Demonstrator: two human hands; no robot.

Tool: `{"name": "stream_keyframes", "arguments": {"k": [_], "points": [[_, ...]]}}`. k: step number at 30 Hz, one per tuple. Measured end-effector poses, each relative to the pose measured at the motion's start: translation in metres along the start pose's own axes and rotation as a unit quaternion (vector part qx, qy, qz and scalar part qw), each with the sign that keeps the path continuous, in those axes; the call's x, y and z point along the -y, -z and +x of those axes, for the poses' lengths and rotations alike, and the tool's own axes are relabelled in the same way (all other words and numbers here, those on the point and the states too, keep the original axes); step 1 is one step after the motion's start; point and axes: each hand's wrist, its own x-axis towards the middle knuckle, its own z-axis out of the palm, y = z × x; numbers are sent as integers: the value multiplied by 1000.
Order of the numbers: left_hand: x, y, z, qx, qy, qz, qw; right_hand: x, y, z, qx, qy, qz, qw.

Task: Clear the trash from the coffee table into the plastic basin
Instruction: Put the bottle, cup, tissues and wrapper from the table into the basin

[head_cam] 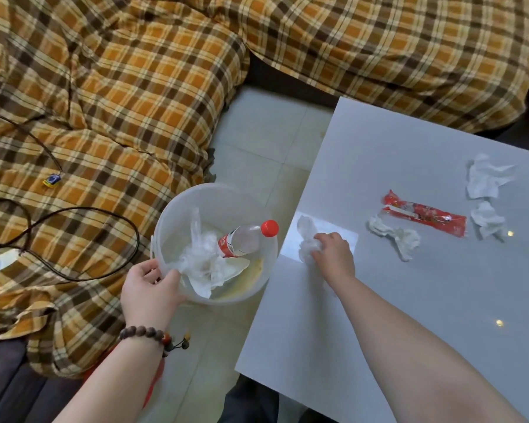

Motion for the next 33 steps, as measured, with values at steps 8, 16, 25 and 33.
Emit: {"name": "stream_keyframes", "arguments": {"k": [8,16,25,33], "points": [[-28,11,-18,12,12,18,1000,64,73,-69,-130,88,239,958],[-66,38,-54,69,-9,-5,998,182,94,-139,-61,220,226,947],[-75,59,-70,99,-31,-37,994,177,103,-159,4,197,153,968],[-74,76,-80,64,-34,-13,997,91,141,-187,-125,136,194,963]]}}
